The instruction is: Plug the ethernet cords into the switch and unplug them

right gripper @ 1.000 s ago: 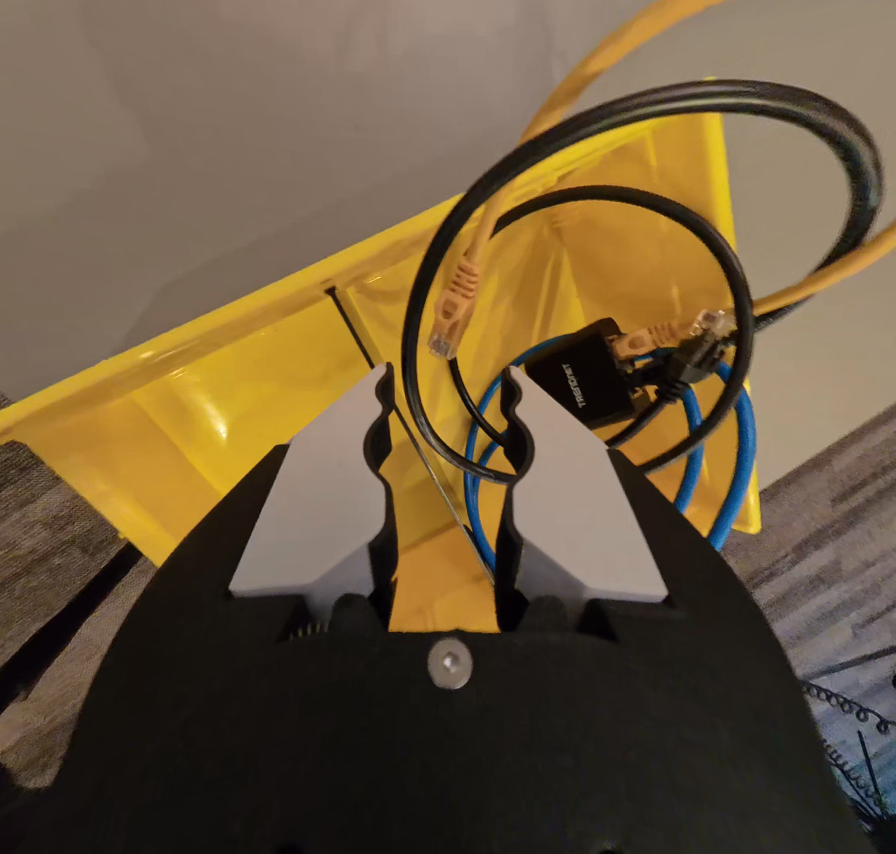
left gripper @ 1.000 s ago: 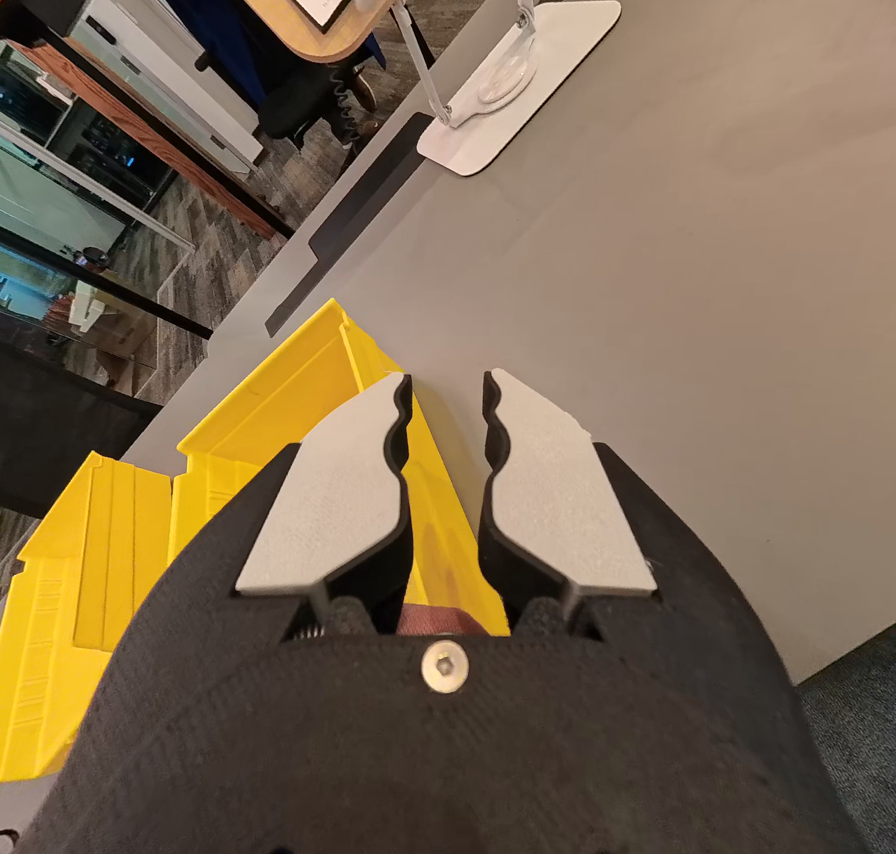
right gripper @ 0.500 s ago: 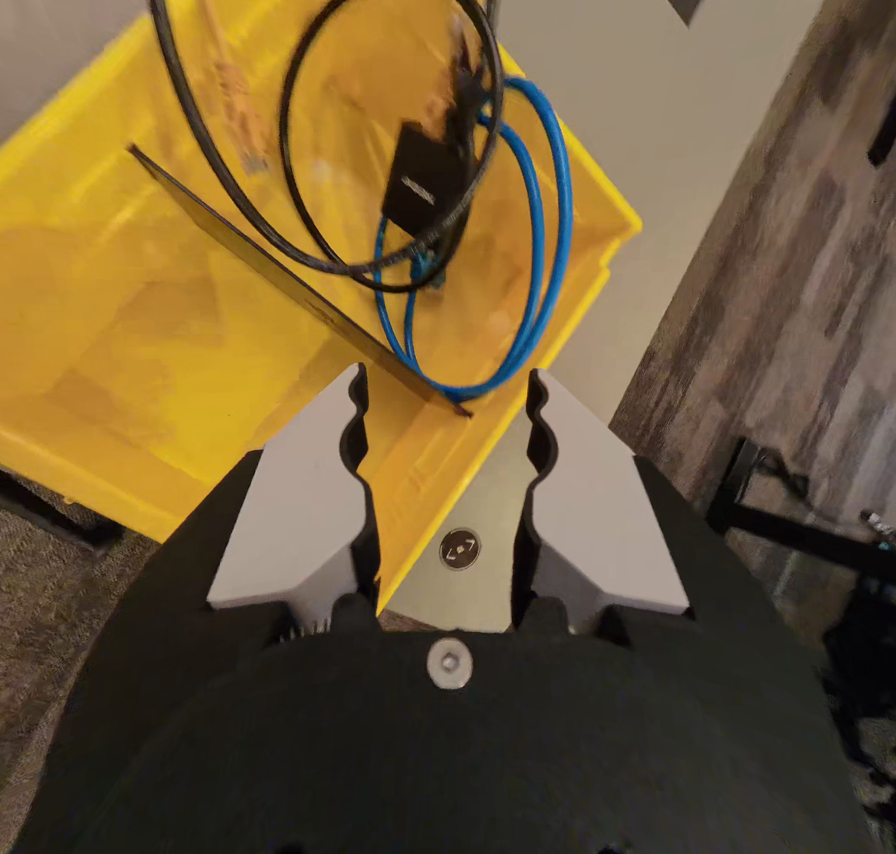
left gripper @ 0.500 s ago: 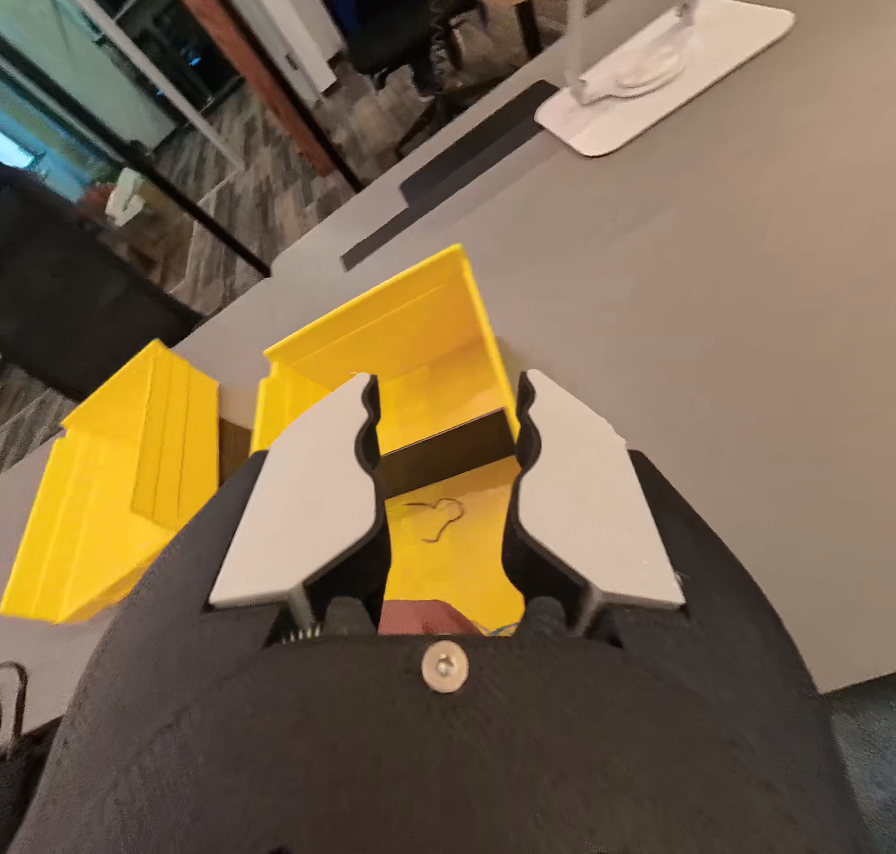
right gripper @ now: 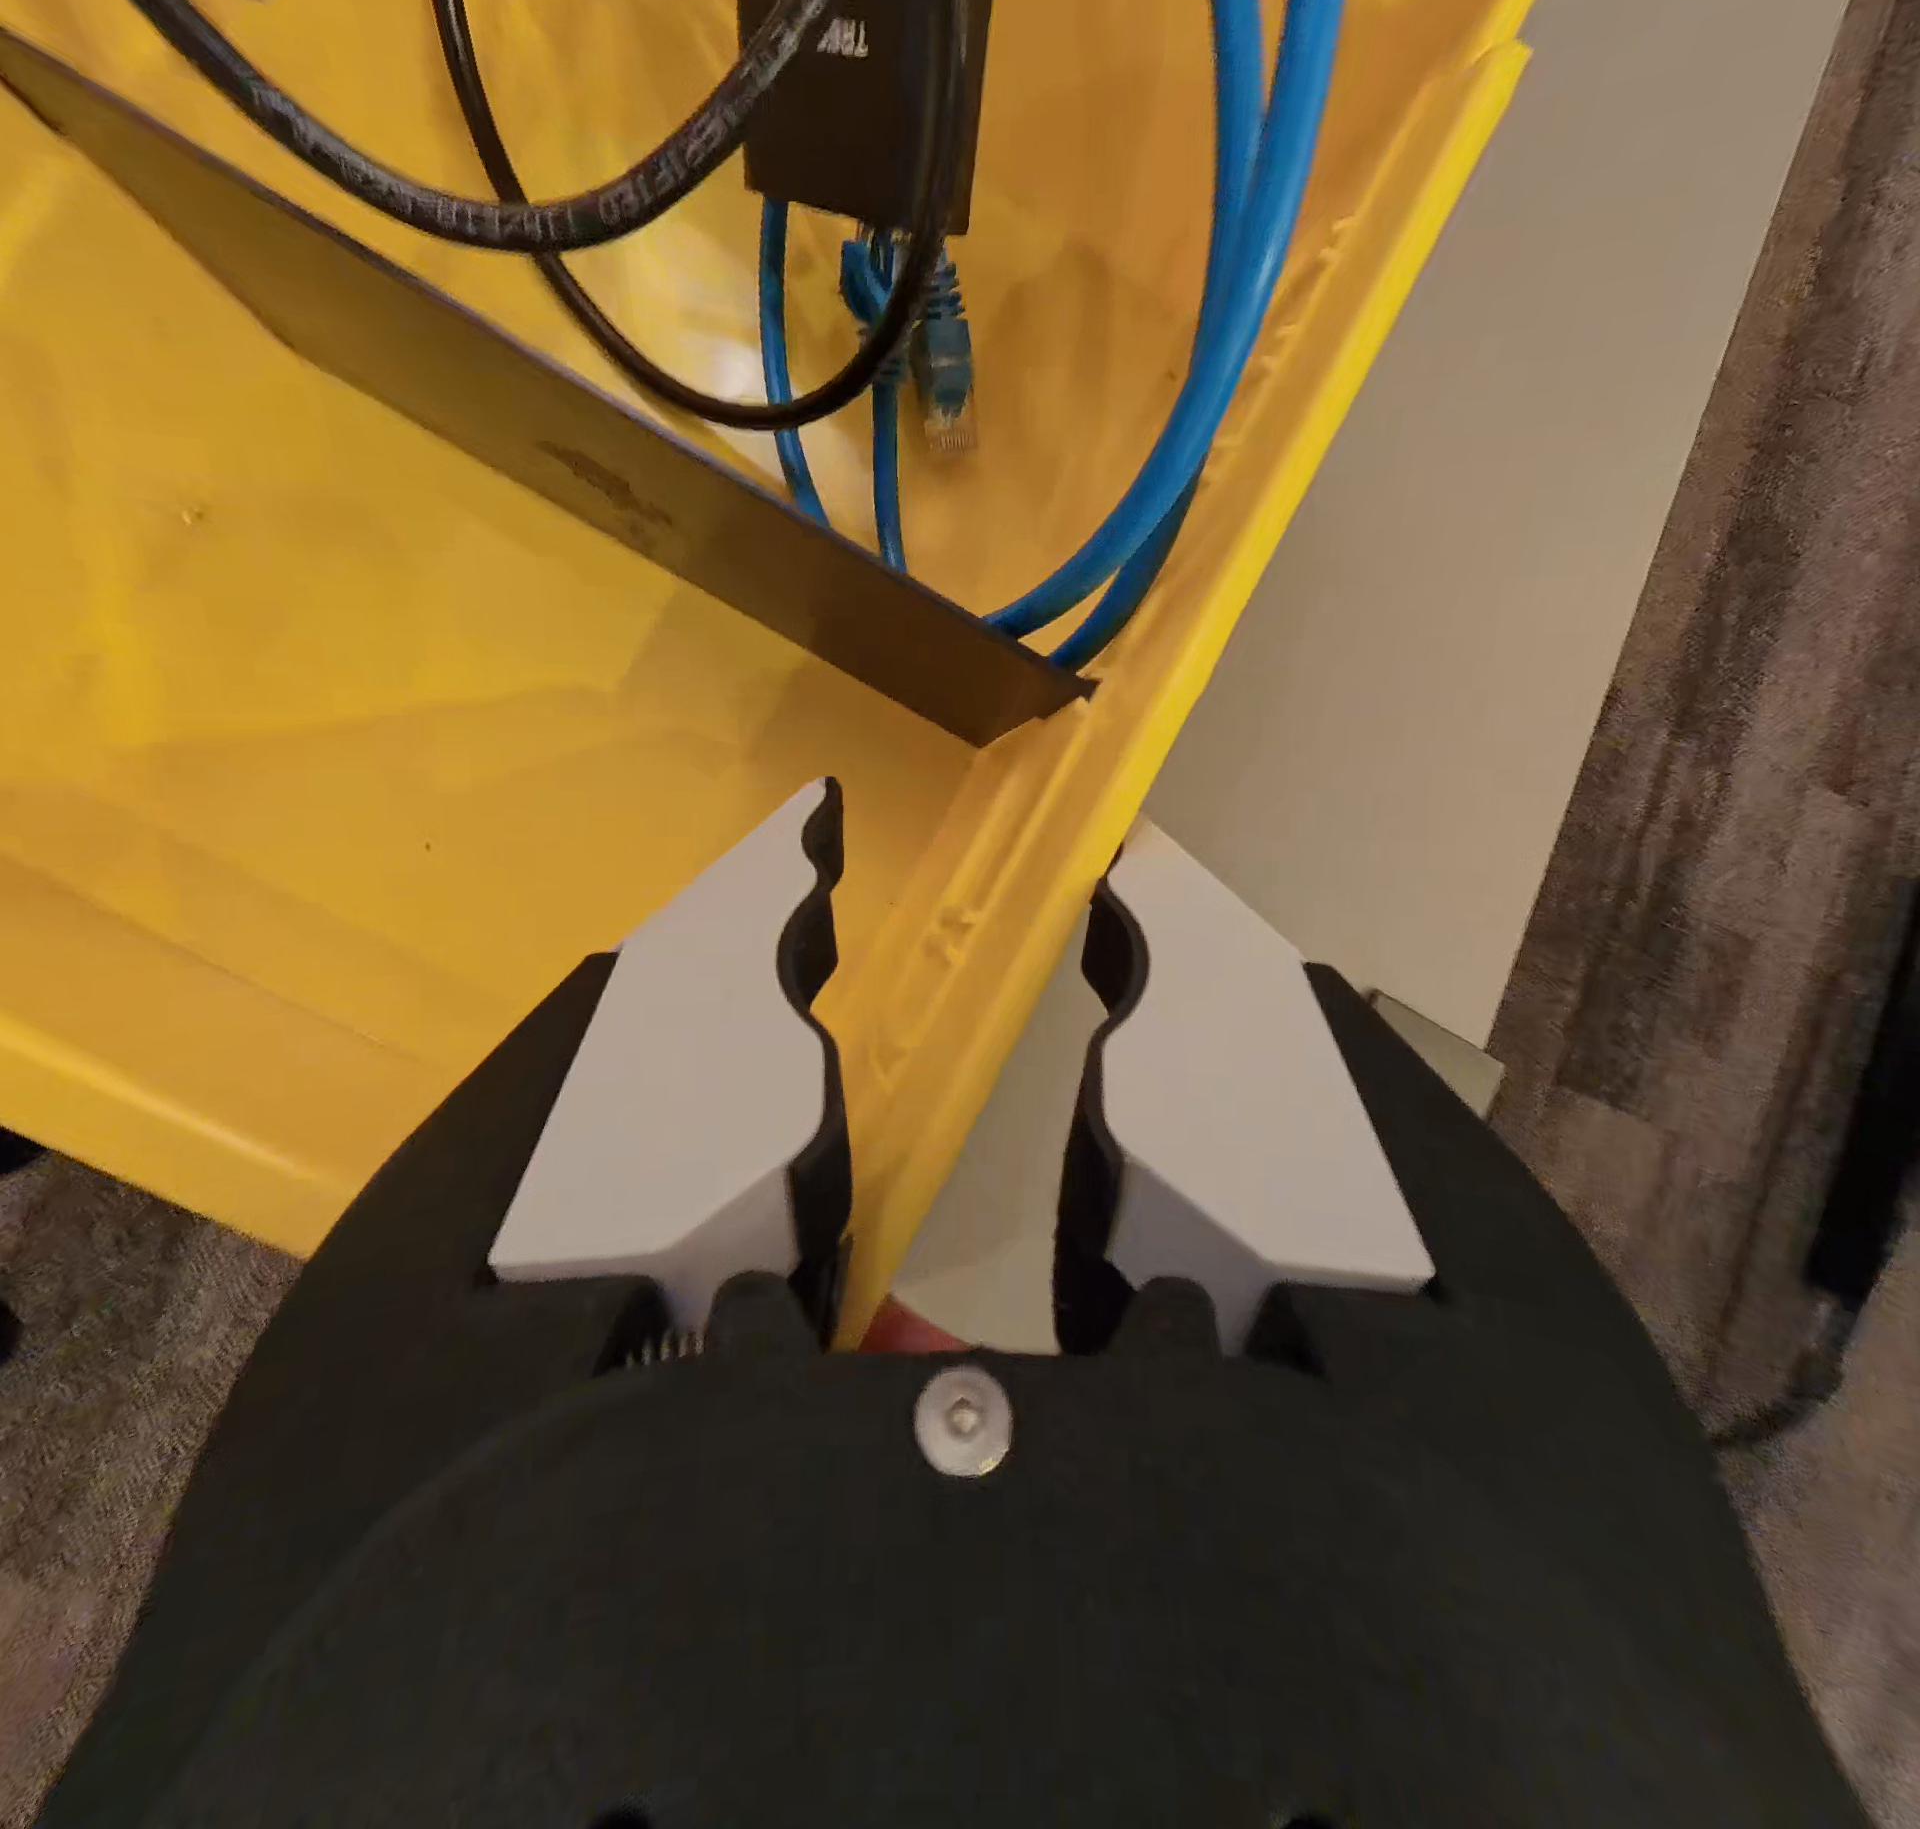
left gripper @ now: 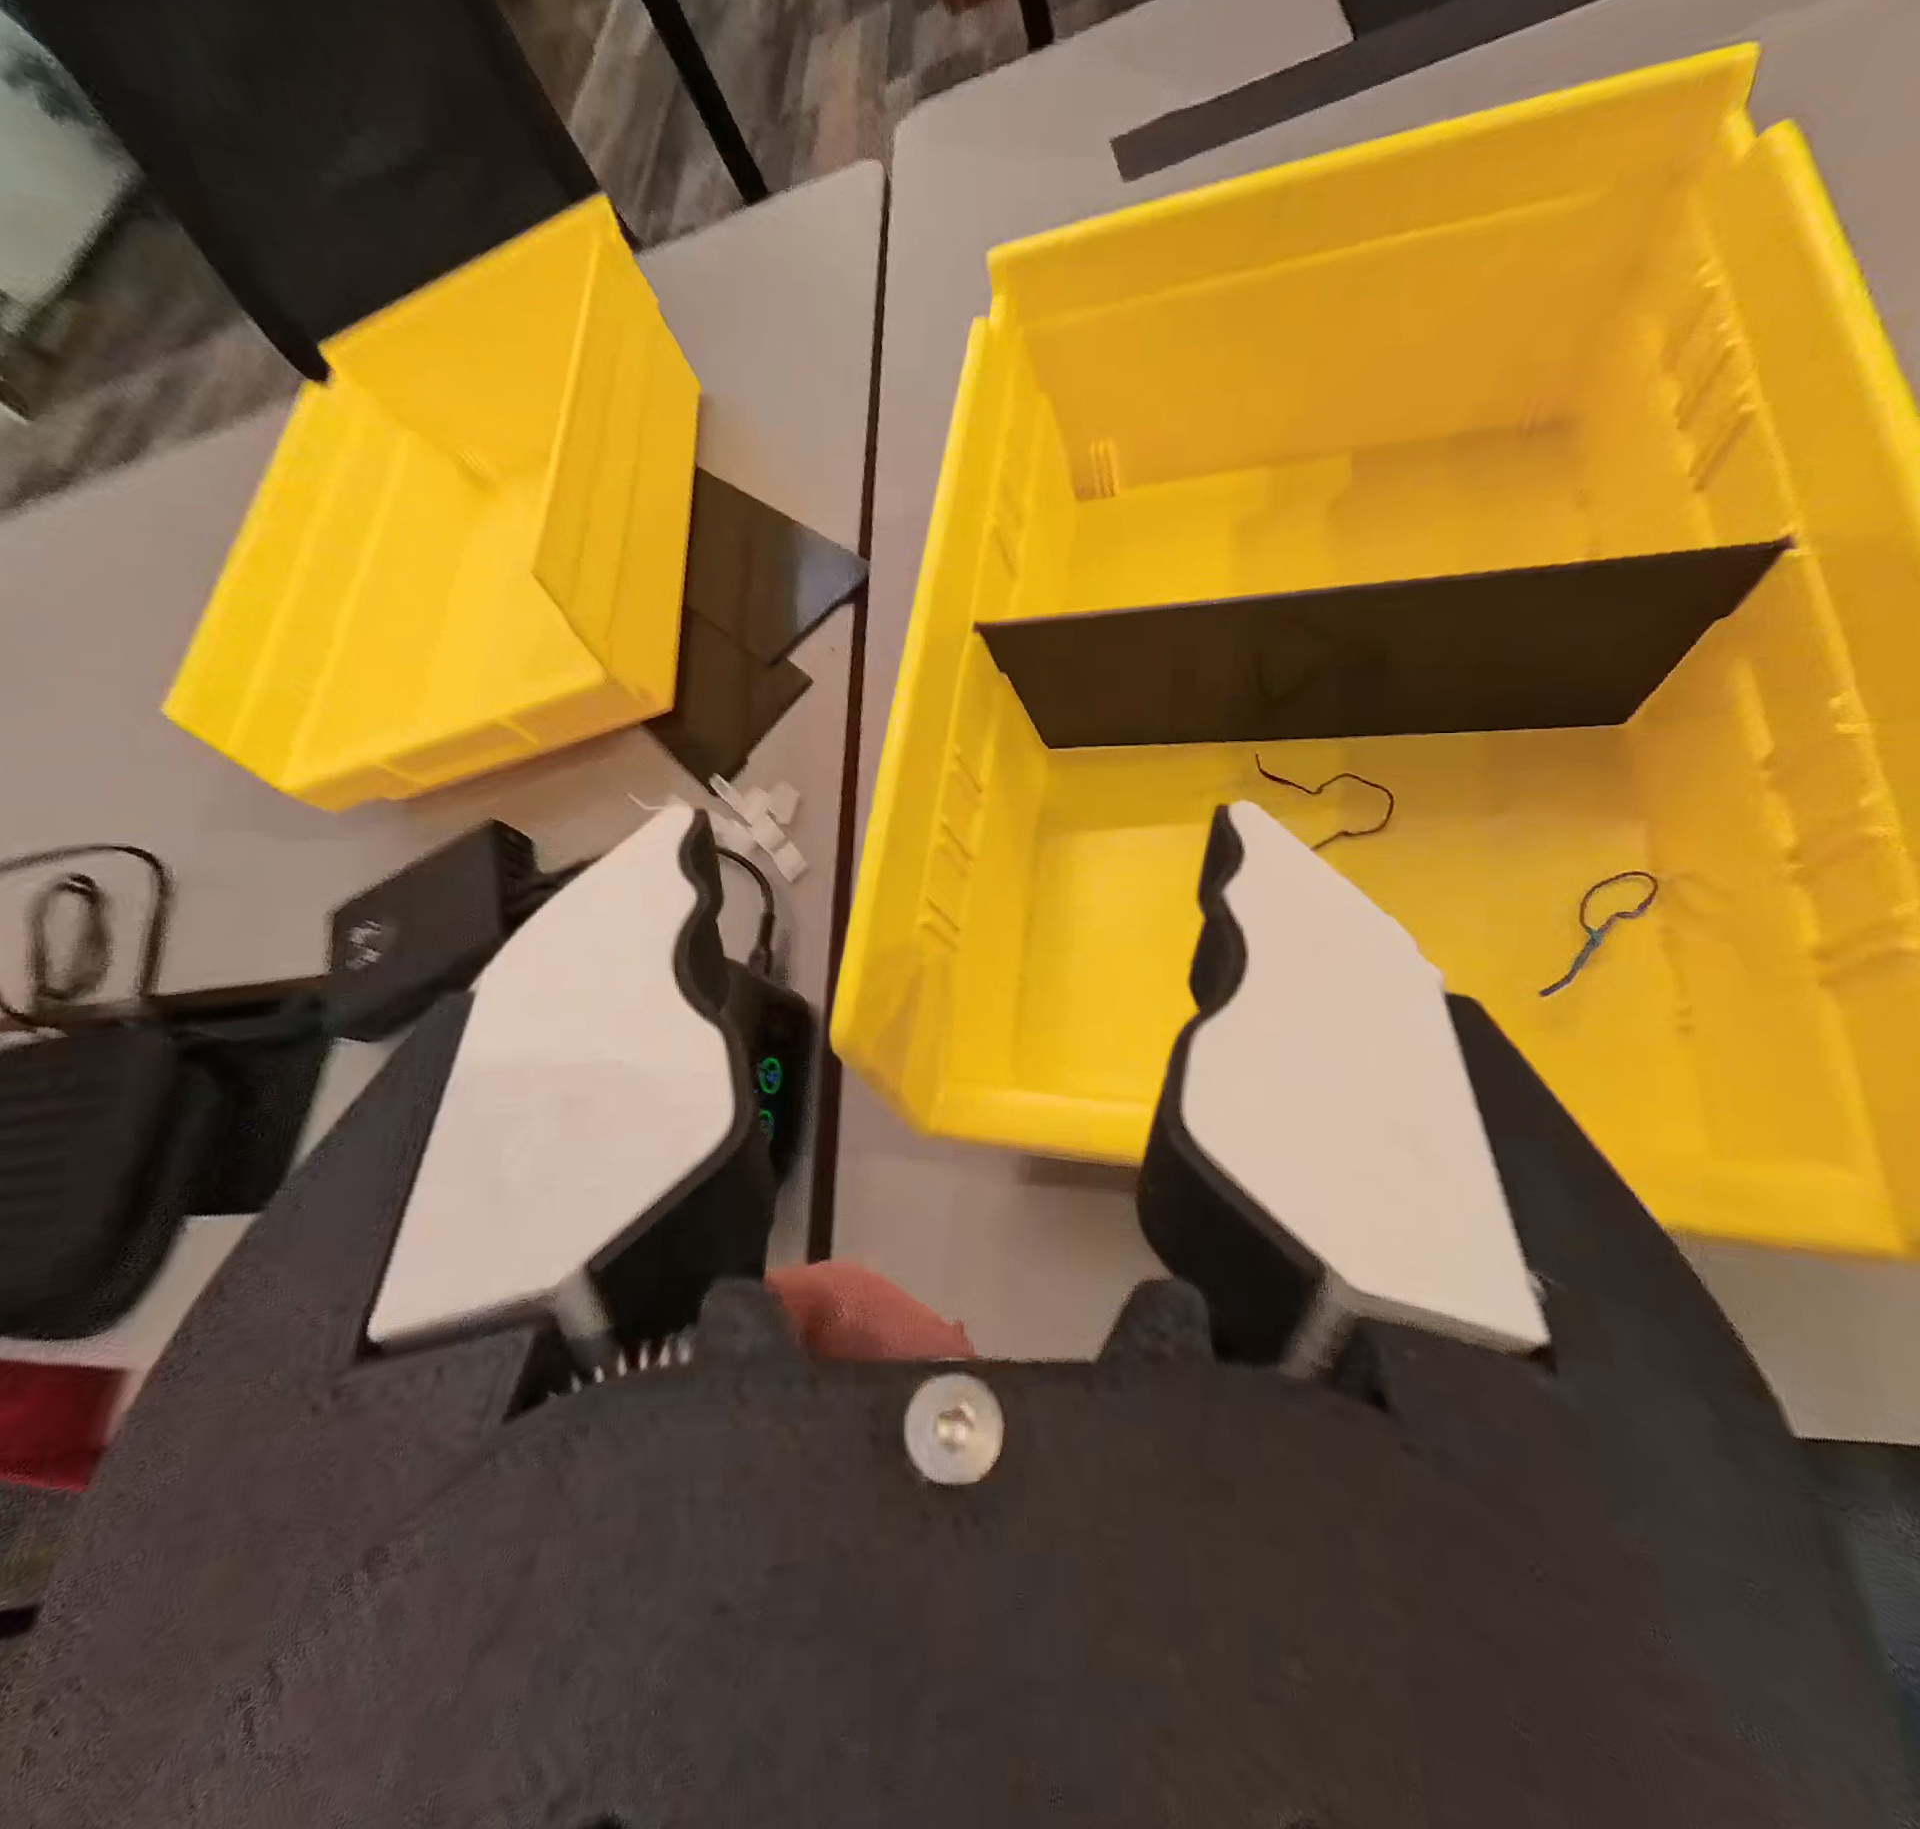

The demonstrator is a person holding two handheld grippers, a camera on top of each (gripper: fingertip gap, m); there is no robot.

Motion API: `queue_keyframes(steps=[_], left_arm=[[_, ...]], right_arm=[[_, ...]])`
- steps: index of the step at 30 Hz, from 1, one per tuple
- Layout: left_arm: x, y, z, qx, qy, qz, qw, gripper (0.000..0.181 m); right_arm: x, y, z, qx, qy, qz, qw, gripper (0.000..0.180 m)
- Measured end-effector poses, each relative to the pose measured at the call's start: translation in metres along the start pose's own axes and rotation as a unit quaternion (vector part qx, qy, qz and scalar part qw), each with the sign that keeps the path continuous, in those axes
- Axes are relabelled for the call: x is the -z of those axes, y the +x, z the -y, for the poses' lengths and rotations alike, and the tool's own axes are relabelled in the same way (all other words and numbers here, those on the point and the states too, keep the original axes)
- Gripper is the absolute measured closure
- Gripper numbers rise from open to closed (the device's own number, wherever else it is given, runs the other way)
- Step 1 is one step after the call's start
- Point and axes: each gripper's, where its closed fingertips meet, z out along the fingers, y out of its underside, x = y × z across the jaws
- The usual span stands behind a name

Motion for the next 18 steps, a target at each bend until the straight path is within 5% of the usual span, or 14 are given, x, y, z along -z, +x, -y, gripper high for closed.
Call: queue_keyframes(steps=[5, 11, 15, 18], left_arm=[[-0.019, -0.020, -0.032, 0.032, -0.031, 0.006, 0.999, 0.089], [-0.040, 0.003, -0.045, 0.068, -0.047, -0.078, 0.993, 0.096], [-0.055, 0.000, -0.055, 0.053, -0.056, -0.049, 0.996, 0.117], [-0.054, -0.005, -0.053, 0.062, -0.051, -0.036, 0.996, 0.162]], right_arm=[[-0.007, -0.005, 0.014, -0.011, 0.038, 0.011, 0.999, 0.146], [-0.016, -0.012, 0.029, -0.021, 0.047, 0.027, 0.998, 0.156], [-0.023, -0.022, 0.032, -0.014, 0.036, 0.028, 0.999, 0.156], [-0.028, -0.031, 0.034, -0.008, 0.034, 0.027, 0.999, 0.155]])
